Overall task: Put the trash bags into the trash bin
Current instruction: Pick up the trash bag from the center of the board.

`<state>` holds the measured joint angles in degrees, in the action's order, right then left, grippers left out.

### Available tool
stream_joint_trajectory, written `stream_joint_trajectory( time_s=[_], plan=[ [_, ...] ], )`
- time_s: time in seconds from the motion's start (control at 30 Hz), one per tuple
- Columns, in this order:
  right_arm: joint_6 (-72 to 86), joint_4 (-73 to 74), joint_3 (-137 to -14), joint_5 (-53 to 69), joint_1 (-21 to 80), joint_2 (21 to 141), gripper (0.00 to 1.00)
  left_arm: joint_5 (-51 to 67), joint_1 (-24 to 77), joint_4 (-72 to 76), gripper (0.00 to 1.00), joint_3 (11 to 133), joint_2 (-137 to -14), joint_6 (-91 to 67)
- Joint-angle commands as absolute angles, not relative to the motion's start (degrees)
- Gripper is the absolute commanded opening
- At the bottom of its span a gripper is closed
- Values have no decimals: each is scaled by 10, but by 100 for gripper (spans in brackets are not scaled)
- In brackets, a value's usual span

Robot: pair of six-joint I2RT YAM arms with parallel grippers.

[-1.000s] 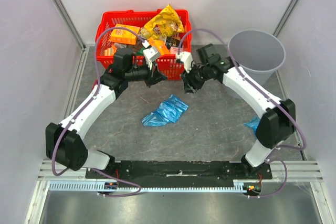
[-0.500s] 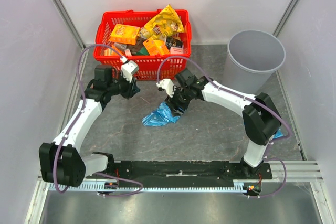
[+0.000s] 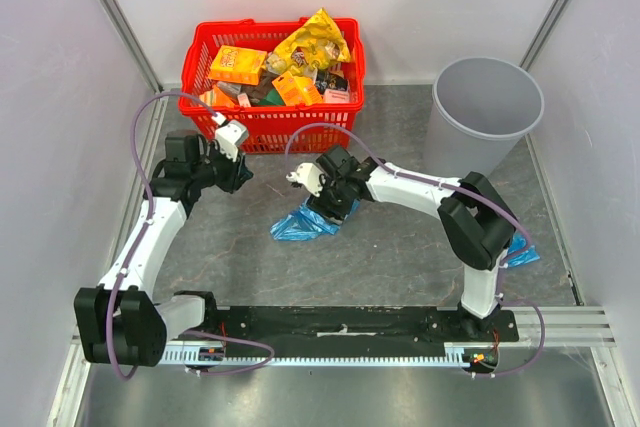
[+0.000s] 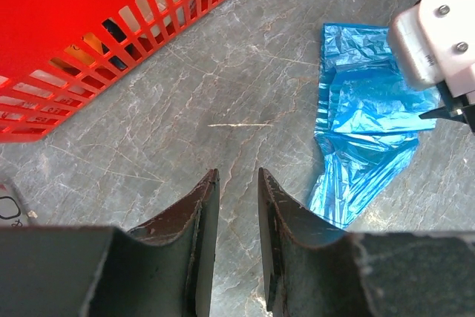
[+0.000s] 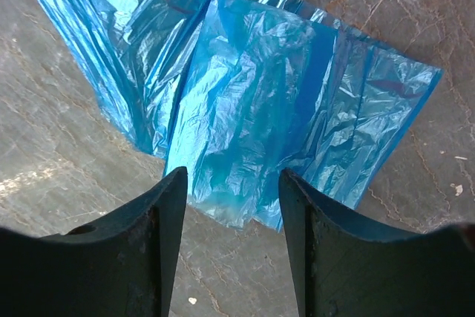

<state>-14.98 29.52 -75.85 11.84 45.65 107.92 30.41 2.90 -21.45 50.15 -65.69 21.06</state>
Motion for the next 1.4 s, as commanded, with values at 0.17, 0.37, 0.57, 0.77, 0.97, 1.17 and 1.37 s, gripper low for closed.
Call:
stream_joint_trajectory(
  time_s=[0.17,0.37,0.57,0.77,0.97,1.17,1.37],
  plan=[
    [-165,274,-751,106,469,1089,18,346,25,-228,34,510,-644,228],
    [-170,324,-798,150,468,1064,0,416,25,-247,34,519,-637,233],
    [-130,381,-891,241,440,1034,0,499,25,-239,34,533,-639,207],
    [-88,416,-981,328,382,1034,0,564,38,-214,34,549,-644,171],
    [-48,429,-1044,413,333,1048,0,526,97,-164,35,580,-662,116],
    [-24,420,-1058,467,314,1048,0,443,184,-117,39,620,-710,46],
    [-8,409,-1061,516,294,1043,0,392,236,-77,48,642,-763,16]
  ],
)
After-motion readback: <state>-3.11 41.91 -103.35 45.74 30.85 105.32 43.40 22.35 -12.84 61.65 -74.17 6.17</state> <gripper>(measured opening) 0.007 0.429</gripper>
